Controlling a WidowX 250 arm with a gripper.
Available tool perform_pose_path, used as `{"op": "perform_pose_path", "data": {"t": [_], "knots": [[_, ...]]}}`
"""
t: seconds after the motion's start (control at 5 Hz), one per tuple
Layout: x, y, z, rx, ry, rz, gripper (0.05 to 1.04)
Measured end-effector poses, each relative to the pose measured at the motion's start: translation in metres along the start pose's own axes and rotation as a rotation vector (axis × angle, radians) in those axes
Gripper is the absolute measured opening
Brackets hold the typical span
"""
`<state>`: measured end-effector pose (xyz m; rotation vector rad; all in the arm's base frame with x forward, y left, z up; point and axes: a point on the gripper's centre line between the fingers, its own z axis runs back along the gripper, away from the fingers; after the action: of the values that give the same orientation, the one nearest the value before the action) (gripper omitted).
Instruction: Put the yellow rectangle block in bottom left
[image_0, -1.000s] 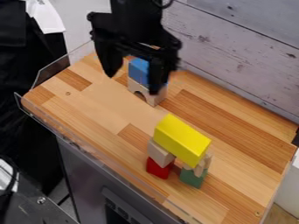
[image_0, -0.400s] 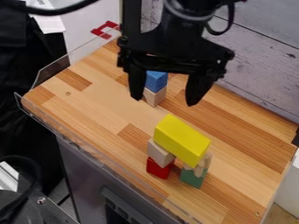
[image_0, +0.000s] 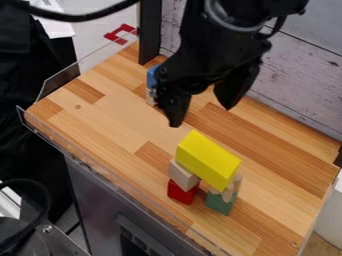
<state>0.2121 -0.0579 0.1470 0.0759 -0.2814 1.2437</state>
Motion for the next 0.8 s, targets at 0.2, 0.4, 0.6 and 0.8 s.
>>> {"op": "perform_pose_path", "data": {"t": [0.2, 0.4, 0.6, 0.8], "knots": [[-0.005, 0.002, 0.001, 0.007, 0.016, 0.223, 0.999], [-0.013, 0.000, -0.002, 0.003, 0.061, 0.261, 0.999], [-0.021, 0.002, -0.013, 0.023, 0.089, 0.295, 0.999], [-0.033, 0.002, -0.025, 0.045, 0.136, 0.295, 0.999]]}}
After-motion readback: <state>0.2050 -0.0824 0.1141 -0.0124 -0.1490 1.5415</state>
